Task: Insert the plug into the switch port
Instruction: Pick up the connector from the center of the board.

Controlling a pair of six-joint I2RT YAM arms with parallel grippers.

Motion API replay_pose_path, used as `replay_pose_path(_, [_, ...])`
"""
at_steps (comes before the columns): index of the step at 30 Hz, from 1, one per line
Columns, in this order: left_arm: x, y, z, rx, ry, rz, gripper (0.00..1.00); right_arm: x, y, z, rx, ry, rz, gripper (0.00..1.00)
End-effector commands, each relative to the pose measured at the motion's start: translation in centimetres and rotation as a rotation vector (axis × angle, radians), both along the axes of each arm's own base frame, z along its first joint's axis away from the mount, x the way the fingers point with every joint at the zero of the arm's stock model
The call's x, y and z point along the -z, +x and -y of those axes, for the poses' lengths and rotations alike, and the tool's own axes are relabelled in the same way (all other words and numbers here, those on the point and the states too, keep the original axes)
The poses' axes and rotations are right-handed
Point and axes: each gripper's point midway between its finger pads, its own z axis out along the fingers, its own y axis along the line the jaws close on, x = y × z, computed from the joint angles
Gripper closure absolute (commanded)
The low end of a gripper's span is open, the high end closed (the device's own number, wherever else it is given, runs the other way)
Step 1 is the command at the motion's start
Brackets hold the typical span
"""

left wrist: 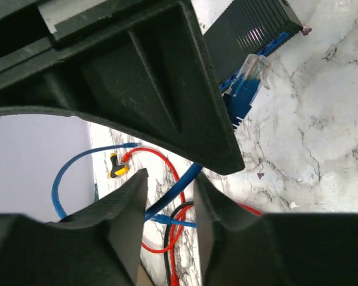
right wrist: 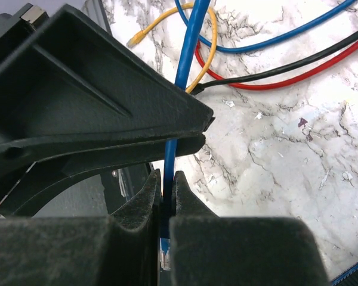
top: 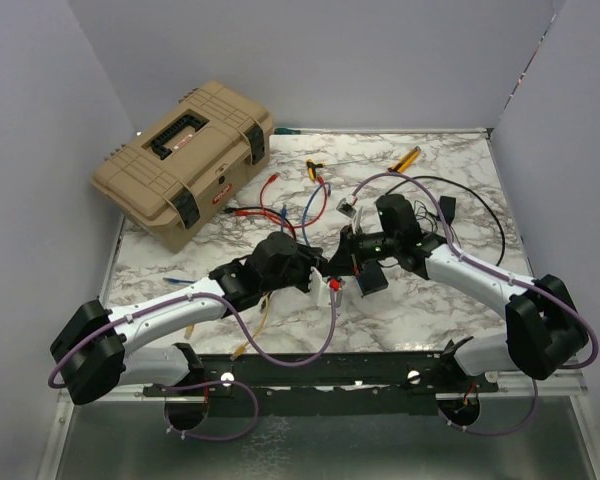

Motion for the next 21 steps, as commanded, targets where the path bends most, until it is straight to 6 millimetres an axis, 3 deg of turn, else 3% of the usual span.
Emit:
replay_pose_path(1, [0.5, -0.7, 0.3, 0.041, 0.028, -0.028, 0.68, -0.1, -0.3, 0.0, -0.031, 0.021, 0.013, 1.0])
replay_pose_path(4, [0.8, -0.8, 0.1, 0.03, 0.03, -0.048, 0.8, -0.4, 0.0, 0.0, -0.016, 0.03, 0.045, 0.99])
replay_pose_path(10, [1.7, -1.0, -0.4, -0.024, 0.017, -0.109, 0.99, -1.1, 0.7, 0.6, 0.04, 0.033, 0.113, 0.89])
replay_pose_path(14, [2.4, -1.0, -0.8, -0.099, -0.008, -0.189, 1.0, -1.7, 1.6, 1.3, 0.116, 0.033, 0.184, 0.72])
replay_pose_path(19, [3.1, -0.9, -1.2, -0.173, -0.008, -0.296, 1.0, -2.5, 3.2, 2.8, 0.255, 0.022, 0.291, 0.42])
replay_pose_path(21, [3.4, -0.9, -1.4, -0.198, -0.002, -0.351, 1.0, -3.2, 3.6, 3.4, 0.306, 0.03, 0.344, 0.36])
